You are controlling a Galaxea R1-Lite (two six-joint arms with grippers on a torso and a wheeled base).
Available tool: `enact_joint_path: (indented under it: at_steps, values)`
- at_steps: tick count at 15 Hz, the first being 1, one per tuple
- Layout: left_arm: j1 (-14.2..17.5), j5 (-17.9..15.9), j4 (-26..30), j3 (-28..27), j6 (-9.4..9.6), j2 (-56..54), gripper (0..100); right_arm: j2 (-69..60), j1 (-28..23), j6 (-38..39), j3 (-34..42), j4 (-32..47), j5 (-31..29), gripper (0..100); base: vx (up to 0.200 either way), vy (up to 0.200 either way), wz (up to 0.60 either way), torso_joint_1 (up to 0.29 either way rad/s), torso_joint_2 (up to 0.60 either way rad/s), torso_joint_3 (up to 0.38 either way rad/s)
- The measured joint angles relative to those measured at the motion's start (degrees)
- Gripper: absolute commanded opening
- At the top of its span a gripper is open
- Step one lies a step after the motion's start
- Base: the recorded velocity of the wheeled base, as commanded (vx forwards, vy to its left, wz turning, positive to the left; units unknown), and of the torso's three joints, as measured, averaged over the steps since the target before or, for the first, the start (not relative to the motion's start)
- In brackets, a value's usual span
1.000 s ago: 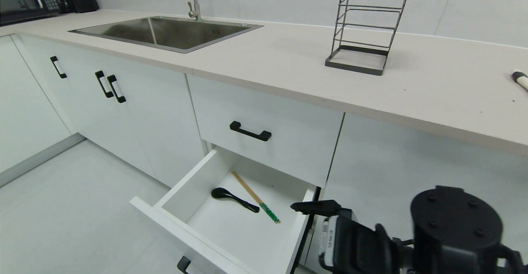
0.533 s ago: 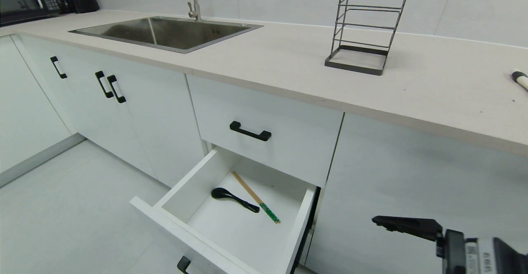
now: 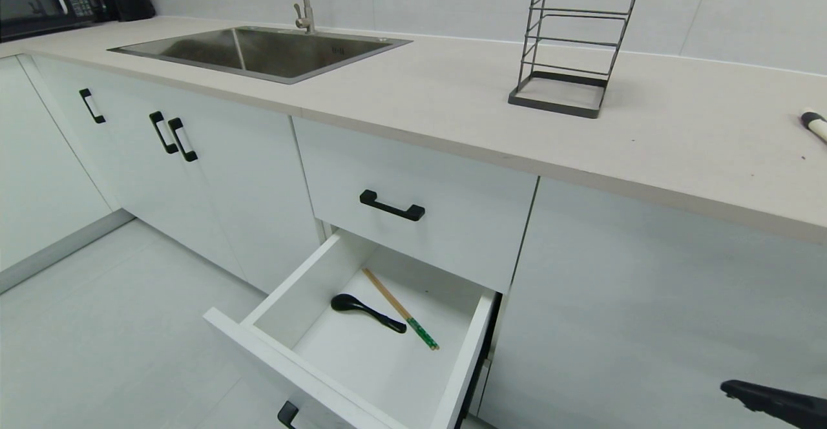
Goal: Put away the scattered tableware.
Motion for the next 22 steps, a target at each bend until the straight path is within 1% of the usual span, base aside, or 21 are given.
enact_joint_path:
  at_steps: [2, 3, 5, 7, 9, 11, 12, 14, 16, 17, 18, 19, 20, 21, 22]
  values:
    - [0.0, -0.09, 0.0, 0.0, 0.17, 0.0, 100, -7.73, -4.18, 0.2, 0.22, 6.6, 0.02, 100, 0.0, 0.0, 0.0, 0.0, 0.0, 0.0]
    - [0.0, -0.04, -0.02, 0.0, 0.11, 0.0, 100, -11.97, -7.44, 0.13, 0.24, 10.2, -0.04, 100, 0.0, 0.0, 0.0, 0.0, 0.0, 0.0]
    - [0.0, -0.15, -0.02, 0.0, 0.06, 0.0, 100, -20.02, -16.23, 0.02, 0.24, 15.71, 0.24, 100, 0.0, 0.0, 0.0, 0.0, 0.0, 0.0]
    - [0.0, -0.11, 0.0, 0.0, -0.29, 0.0, 100, -26.69, -24.97, -0.02, -0.72, 18.38, 0.74, 100, 0.0, 0.0, 0.0, 0.0, 0.0, 0.0]
    - [0.0, -0.11, -0.02, 0.0, -0.24, 0.0, 100, -31.07, -30.78, 0.02, -2.34, 18.15, 0.74, 100, 0.0, 0.0, 0.0, 0.0, 0.0, 0.0]
    - [0.0, -0.72, 0.06, 0.0, 0.06, 0.0, 100, -33.05, -34.1, -0.06, -3.69, 17.65, 1.34, 100, 0.0, 0.0, 0.0, 0.0, 0.0, 0.0]
    - [0.02, -2.28, 0.01, 0.0, 0.41, 0.0, 100, -33.68, -36.16, -0.49, -4.11, 17.7, 2.33, 100, 0.0, 0.0, 0.0, 0.0, 0.0, 0.0]
    - [0.07, -3.16, 0.0, 0.0, 0.95, 0.0, 100, -35.26, -40.16, -1.15, -3.22, 17.87, 4.05, 100, 0.0, 0.0, 0.0, 0.0, 0.0, 0.0]
    - [0.07, -3.8, -0.21, 0.0, 1.99, 0.0, 100, -37.85, -42.08, -1.67, -0.59, 21.43, 4.11, 100, 0.0, 0.0, 0.0, 0.0, 0.0, 0.0]
    - [0.1, -4.0, -0.27, 0.0, 2.32, 0.0, 100, -38.64, -42.42, -1.76, -0.17, 22.36, 4.07, 100, 0.0, 0.0, 0.0, 0.0, 0.0, 0.0]
    - [0.1, -4.02, -1.34, -0.02, 2.36, 0.0, 100, -39.18, -42.62, -1.5, 0.22, 25.54, 3.64, 100, 0.0, 0.0, 0.0, 0.0, 0.0, 0.0]
    - [0.07, -4.02, -5.14, -0.51, 1.63, 0.0, 100, -39.56, -42.72, -0.72, 0.35, 27.92, 0.88, 100, 0.0, 0.0, 0.0, 0.0, 0.0, 0.0]
    - [0.07, -4.11, -9.11, -2.91, 0.87, 0.05, 100, -39.78, -42.76, 1.12, 0.35, 28.88, -1.78, 100, 0.0, 0.0, 0.0, 0.0, 0.0, 0.0]
    - [0.07, -4.52, -10.91, -5.64, 0.38, 0.26, 100, -39.86, -42.76, 2.08, 0.39, 29.33, -2.16, 100, 0.0, 0.0, 0.0, 0.0, 0.0, 0.0]
    - [-0.17, -6.7, -9.19, -8.2, 0.11, 1.0, 100, -39.91, -42.83, 2.24, 0.41, 29.31, -2.22, 100, 0.0, 0.0, 0.0, 0.0, 0.0, 0.0]
